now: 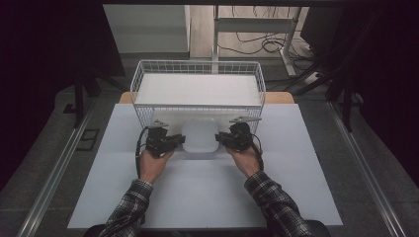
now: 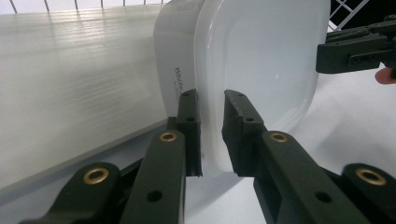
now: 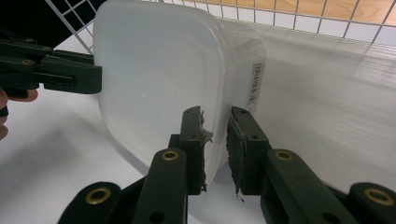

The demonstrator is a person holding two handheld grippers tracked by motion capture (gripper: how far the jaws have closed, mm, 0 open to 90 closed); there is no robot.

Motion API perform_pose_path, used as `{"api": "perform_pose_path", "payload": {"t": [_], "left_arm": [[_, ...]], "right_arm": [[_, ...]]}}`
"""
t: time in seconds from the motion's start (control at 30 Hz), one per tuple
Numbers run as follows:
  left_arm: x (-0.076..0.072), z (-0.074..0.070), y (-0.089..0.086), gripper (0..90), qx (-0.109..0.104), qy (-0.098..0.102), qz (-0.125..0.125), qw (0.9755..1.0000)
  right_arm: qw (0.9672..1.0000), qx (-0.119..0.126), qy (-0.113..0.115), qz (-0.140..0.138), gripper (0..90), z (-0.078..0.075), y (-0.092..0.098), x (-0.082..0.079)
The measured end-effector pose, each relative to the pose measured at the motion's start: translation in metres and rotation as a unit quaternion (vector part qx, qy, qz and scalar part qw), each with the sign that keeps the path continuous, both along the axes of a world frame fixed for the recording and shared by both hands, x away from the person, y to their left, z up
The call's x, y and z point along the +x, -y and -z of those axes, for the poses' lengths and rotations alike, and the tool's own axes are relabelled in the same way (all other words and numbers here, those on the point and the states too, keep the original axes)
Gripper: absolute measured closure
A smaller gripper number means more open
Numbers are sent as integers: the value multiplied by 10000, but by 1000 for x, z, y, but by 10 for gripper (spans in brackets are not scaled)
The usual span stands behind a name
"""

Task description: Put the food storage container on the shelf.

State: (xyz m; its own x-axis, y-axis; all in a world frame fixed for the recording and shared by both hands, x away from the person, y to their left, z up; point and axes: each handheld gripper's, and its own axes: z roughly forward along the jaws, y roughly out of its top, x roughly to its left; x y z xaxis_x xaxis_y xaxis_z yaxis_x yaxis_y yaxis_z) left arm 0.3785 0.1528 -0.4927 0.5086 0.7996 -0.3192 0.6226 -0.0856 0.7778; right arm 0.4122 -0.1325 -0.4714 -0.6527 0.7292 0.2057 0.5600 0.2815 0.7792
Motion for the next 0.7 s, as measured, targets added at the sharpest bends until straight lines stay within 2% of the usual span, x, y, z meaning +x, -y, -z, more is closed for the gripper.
{"api": "perform_pose_path", "payload": {"t": [0.07, 0.13, 0.2, 0.23, 0.43, 0.57, 0.63, 0.7], "left_arm": [[2, 0, -1, 766, -37, 15, 14, 10000], [4, 0, -1, 749, -35, 125, 2, 9999], [5, 0, 2, 746, 98, 214, -58, 9997], [6, 0, 3, 745, 131, 287, -85, 9995], [15, -3, 4, 681, 231, 476, -301, 9981], [22, -4, 5, 626, 305, 569, -470, 9968], [22, -6, 3, 567, 215, 604, -417, 9971], [18, -8, 3, 553, 125, 631, -359, 9973]], "right_arm": [[10000, -27, 81, -15, 737, 0, 0, 1], [9999, -70, 137, 3, 718, 0, -1, 1], [9997, -151, 177, 66, 680, 2, -3, 3], [9996, -163, 232, 78, 700, 3, -4, 3], [9981, -259, 505, 237, 671, 0, -8, 10], [9976, -228, 544, 361, 659, -1, -9, 18], [9975, -215, 538, 394, 669, -2, -10, 21], [9976, -232, 549, 357, 680, -3, -9, 22]]}}
